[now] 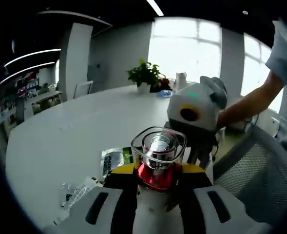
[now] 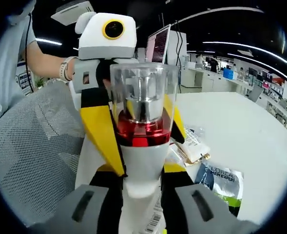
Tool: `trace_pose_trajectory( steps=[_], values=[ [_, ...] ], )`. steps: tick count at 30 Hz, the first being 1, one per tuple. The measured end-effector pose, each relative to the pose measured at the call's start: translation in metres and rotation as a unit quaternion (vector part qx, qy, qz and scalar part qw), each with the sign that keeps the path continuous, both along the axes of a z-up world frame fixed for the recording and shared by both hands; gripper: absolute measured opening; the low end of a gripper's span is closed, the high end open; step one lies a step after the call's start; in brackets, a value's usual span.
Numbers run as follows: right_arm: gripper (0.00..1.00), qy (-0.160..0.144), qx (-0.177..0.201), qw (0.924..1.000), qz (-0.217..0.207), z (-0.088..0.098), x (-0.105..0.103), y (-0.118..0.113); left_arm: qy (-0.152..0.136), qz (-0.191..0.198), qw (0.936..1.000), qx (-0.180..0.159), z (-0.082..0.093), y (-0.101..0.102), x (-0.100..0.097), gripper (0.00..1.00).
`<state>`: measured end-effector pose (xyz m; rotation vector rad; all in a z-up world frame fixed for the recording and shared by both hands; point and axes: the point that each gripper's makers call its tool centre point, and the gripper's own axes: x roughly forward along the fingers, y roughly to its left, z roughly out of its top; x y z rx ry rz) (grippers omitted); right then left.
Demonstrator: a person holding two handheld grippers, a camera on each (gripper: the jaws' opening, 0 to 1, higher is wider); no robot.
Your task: Arrange the skincare products in the storage area until every visible bottle or jar stands upright without overlapping.
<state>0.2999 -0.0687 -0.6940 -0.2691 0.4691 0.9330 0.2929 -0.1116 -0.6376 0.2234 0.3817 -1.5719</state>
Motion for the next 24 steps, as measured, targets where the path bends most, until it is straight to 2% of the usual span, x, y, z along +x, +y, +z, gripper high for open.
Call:
trace_pose_trajectory(
  steps=[4,7,11,15,17,19,21,24],
  values=[
    [0.29,-0.007,-0.012,0.9999,-0.005,0.001,0.001,-0.003,0.002,0.007,1.0000,-0.006,0.001,0.001,0.002,0.28],
    [0.34,-0.010,-0.036,0.9993,-0.008,0.001,-0.002,-0.012,-0.002,0.006,0.9999,-0.009,0.001,0.001,0.000,0.28],
    [0.32,-0.002,-0.017,0.9995,-0.026,0.004,-0.004,-0.017,-0.007,0.009,0.9998,-0.016,0.001,-0.001,0.000,0.28],
    [0.28,-0.006,-0.029,0.9991,-0.031,0.000,-0.006,-0.019,-0.009,0.009,0.9997,-0.020,0.002,-0.006,0.002,0.28],
    [0.27,-0.019,-0.031,0.9984,-0.043,0.001,-0.004,-0.022,-0.013,0.010,0.9996,-0.021,0.002,-0.007,0.002,0.28],
    [0.27,-0.013,-0.017,0.9982,-0.055,0.003,-0.002,-0.023,-0.017,0.010,0.9995,-0.025,0.002,-0.009,0.004,0.28],
    [0.29,-0.004,0.017,0.9965,-0.081,0.007,0.004,-0.025,-0.015,0.011,0.9994,-0.028,0.002,-0.011,0.005,0.28],
    [0.31,-0.011,0.014,0.9964,-0.083,0.007,0.007,-0.027,-0.010,0.013,0.9993,-0.032,0.003,-0.017,0.009,0.28]
  ],
)
